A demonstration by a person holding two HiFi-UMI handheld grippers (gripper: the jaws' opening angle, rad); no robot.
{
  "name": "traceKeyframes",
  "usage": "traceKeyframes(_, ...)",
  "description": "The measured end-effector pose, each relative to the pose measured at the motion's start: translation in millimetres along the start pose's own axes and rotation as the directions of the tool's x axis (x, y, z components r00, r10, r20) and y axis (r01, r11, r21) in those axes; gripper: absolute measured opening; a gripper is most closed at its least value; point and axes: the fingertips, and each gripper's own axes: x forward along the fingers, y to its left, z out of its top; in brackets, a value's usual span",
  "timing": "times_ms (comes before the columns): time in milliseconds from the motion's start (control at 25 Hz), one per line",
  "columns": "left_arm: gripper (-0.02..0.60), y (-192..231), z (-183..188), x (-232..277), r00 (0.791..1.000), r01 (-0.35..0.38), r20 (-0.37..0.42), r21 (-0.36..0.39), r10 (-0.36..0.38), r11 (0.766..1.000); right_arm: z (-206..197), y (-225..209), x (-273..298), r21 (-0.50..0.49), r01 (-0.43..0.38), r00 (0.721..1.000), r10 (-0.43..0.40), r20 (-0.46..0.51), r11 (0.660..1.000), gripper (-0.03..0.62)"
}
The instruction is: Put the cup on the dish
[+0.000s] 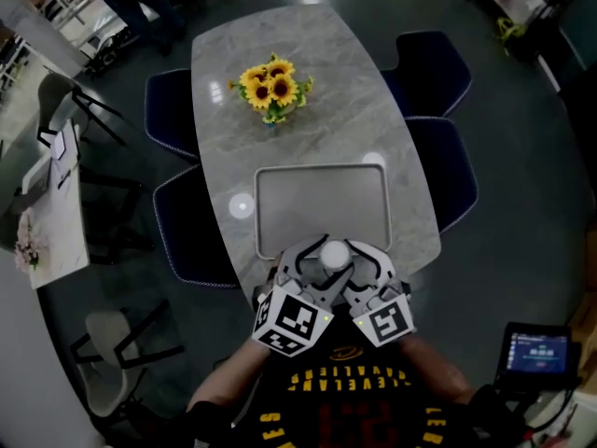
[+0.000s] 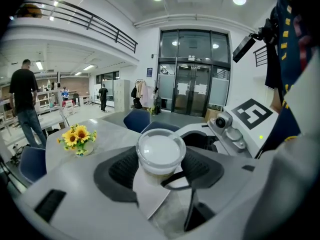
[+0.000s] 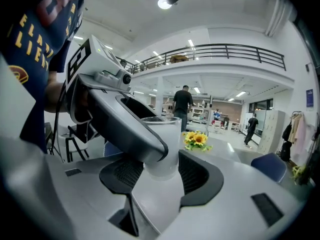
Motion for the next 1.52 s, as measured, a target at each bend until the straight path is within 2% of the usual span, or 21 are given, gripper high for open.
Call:
traceKeyframes(320,0.265,24,-1,26,0.997,-0.065,-0.038,-0.031,0.064,0.997,-11,-25,21,-0.027,-0.054,0.999,0.054,-0.003,0.998,0.218)
traceKeyframes(520,0.265,43,-12,56,0.994,-0.093,-0.061,-0.047,0.09,0.995,-34,-46,41,-0.026,-0.08,0.997,0.079,-0.016,0.996,0.218)
traceKeyframes(800,0.265,58,-29,75,0.991,-0.111,-0.084,-0.073,0.105,0.991,-56,-52,59,-0.01,-0.105,0.994,0.105,-0.024,0.994,0.218)
traceKeyframes(1520,0.265,83,-60,98,0.984,-0.129,-0.136,-0.075,0.118,0.989,-87,-56,92,-0.003,-0.117,0.991,0.116,-0.058,0.993,0.218)
